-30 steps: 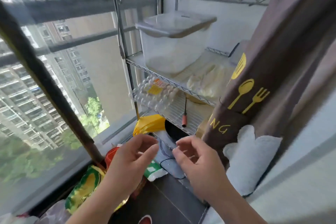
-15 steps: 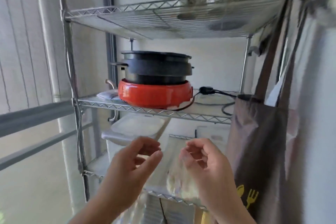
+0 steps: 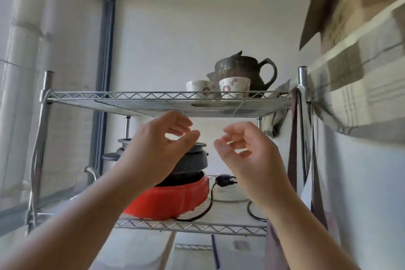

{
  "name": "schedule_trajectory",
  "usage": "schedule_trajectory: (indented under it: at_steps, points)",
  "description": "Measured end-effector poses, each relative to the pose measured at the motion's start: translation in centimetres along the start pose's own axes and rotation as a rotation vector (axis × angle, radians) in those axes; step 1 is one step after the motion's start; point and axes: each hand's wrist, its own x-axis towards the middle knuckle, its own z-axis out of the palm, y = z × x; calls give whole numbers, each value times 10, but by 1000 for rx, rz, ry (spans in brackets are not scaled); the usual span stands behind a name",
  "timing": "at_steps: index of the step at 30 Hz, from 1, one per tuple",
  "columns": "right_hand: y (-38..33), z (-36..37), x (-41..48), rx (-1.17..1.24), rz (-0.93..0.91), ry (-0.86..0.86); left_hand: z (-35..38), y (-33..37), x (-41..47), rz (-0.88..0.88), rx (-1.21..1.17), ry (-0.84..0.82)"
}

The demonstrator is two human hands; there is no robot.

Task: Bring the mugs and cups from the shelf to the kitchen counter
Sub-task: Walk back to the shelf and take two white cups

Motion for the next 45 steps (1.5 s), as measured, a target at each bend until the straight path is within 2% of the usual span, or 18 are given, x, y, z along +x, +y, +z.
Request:
schedule_trajectory:
  at_steps: [9, 12, 16, 21, 25, 29, 33, 35, 40, 43, 45]
  points:
    - [7, -27, 119, -331, -45, 156, 14, -1, 130, 107, 260, 100]
    - [17, -38, 149, -461, 13, 183, 23, -6, 166, 52, 368, 58]
    - [28, -44, 179, -609, 208, 69, 32, -15, 198, -135, 461, -88]
    - [25, -37, 198, -659, 422, -55, 37, -21, 215, -338, 524, -263]
    - [25, -26, 216, -719, 501, -137, 36, -23, 217, -453, 415, -423]
    - [21, -19, 226, -733, 601, -265, 41, -26, 221, -502, 395, -456]
    - [25, -13, 235, -640, 643, -383, 43, -32, 228, -547, 288, -454]
    - [30, -11, 238, -571, 659, -356, 45, -36, 229, -563, 248, -418]
    - [35, -15, 236, -380, 648, -184, 40, -44, 231, -590, 25, -327]
    - [31, -20, 235, -72, 604, 8, 30, -46, 229, -583, -241, -219]
    - [28, -23, 235, 108, 584, 61, 23, -47, 227, -542, -404, -148]
